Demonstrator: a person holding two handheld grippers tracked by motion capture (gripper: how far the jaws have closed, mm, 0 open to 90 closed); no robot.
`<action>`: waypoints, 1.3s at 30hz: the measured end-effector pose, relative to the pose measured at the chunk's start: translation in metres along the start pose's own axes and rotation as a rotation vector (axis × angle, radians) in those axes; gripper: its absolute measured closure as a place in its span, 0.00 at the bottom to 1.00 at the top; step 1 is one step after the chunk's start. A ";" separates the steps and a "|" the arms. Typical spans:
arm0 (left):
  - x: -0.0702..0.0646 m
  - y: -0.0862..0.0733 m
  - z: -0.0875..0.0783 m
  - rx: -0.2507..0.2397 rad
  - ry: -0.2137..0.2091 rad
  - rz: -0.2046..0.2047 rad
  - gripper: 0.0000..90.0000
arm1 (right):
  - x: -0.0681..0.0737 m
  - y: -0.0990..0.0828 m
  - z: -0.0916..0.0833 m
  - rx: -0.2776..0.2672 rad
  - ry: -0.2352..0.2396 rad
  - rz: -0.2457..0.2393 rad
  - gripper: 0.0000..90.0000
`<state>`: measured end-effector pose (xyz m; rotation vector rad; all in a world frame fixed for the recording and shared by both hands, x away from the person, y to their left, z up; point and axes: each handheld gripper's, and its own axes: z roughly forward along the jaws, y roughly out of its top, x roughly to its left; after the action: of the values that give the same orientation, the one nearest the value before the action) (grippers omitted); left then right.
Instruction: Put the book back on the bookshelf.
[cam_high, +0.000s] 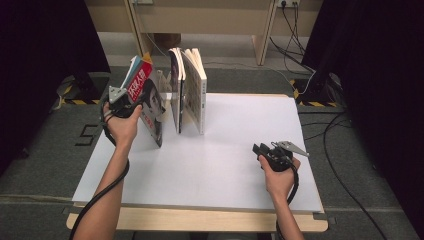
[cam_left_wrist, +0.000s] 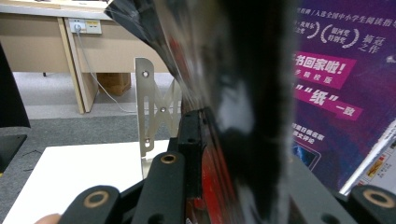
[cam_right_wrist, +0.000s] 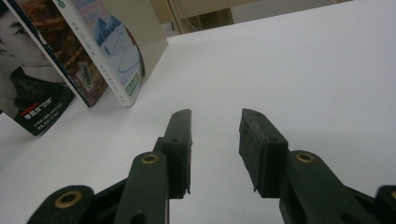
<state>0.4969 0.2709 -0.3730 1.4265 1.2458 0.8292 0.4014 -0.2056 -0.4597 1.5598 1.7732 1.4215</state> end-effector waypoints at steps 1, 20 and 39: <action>0.000 0.000 0.000 0.002 -0.001 -0.002 0.84 | 0.000 0.000 0.000 0.001 0.000 0.001 0.71; -0.007 0.011 -0.001 0.032 0.015 -0.006 0.96 | -0.001 -0.001 0.001 0.011 0.008 0.006 0.71; -0.002 0.006 0.015 -0.117 0.062 0.067 0.96 | -0.002 -0.001 0.001 0.012 0.007 0.007 0.71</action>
<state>0.5122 0.2653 -0.3708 1.3637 1.1815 0.9829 0.4023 -0.2072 -0.4615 1.5708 1.7851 1.4240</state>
